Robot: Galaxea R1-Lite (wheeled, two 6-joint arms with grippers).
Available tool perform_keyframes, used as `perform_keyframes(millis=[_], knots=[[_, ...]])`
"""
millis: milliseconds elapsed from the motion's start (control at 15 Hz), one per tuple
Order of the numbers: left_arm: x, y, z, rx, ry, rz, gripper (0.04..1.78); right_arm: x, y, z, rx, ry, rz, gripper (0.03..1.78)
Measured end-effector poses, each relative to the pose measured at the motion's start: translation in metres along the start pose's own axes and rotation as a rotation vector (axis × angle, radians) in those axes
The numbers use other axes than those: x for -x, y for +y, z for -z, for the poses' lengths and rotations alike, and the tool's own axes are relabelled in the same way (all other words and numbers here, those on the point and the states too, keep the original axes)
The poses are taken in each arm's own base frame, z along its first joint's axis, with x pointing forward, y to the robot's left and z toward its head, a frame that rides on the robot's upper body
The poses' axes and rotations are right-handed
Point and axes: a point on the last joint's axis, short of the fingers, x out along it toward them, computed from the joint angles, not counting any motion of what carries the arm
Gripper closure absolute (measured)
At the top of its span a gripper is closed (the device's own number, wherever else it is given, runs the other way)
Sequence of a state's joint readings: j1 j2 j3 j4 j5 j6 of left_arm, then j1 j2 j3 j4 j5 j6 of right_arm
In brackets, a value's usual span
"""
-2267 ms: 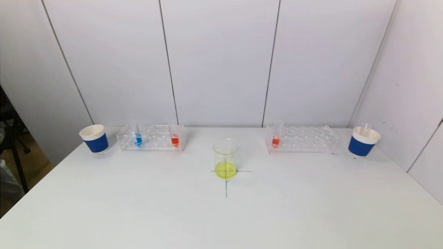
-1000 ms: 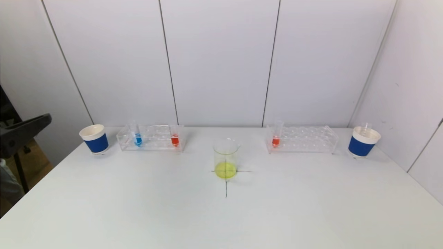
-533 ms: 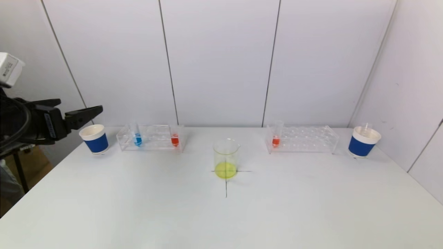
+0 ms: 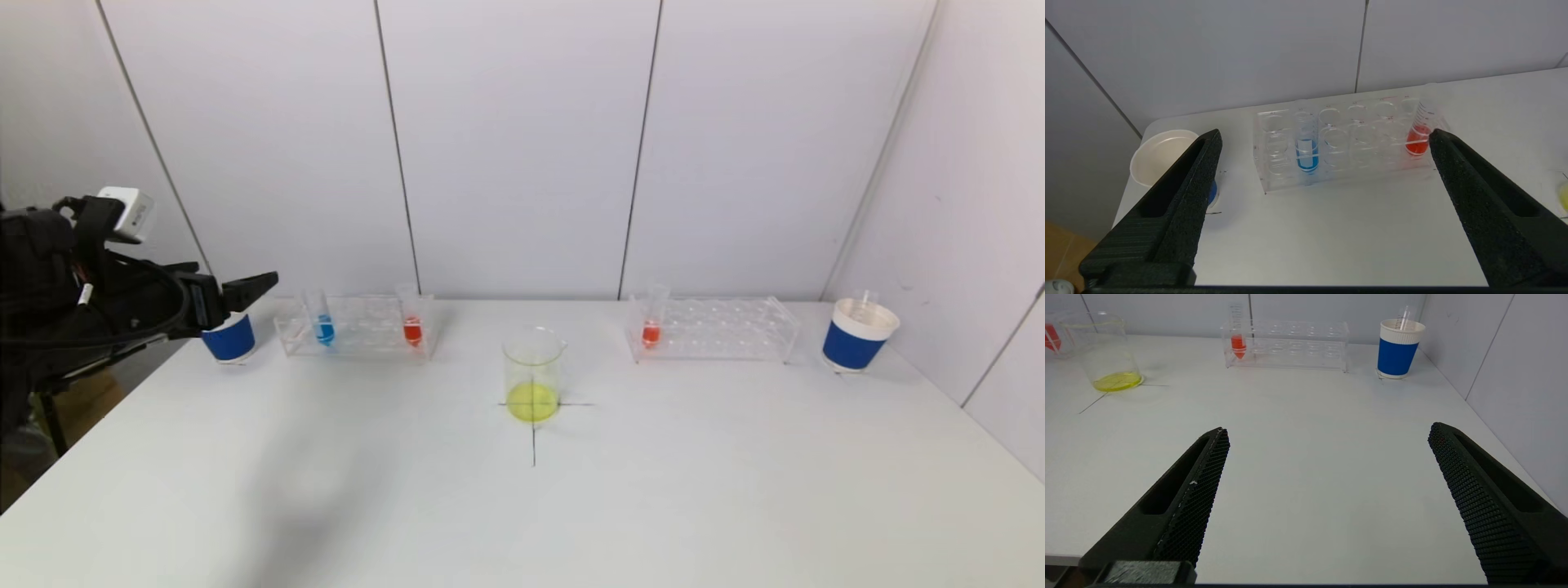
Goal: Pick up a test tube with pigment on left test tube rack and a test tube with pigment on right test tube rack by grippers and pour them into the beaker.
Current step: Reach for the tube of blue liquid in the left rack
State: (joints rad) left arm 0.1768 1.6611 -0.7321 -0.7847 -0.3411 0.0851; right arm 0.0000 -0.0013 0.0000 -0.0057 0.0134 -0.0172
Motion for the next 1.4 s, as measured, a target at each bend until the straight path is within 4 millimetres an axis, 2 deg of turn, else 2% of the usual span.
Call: perform_keyframes(millis=[667, 1133, 1400], knots=[[-0.068, 0.025, 0.057, 0.01, 0.032, -0.008, 0.06, 0.0, 0.0, 0.0, 0.0, 0.0, 0.0, 0.04], [-0.09, 0.034, 0.075, 0.023, 0.06, -0.01, 0.06, 0.0, 0.0, 0.0, 0.0, 0.0, 0.0, 0.04], [-0.098, 0.037, 0.076, 0.02, 0.053, -0.009, 0.06, 0.0, 0.0, 0.0, 0.0, 0.0, 0.0, 0.04]])
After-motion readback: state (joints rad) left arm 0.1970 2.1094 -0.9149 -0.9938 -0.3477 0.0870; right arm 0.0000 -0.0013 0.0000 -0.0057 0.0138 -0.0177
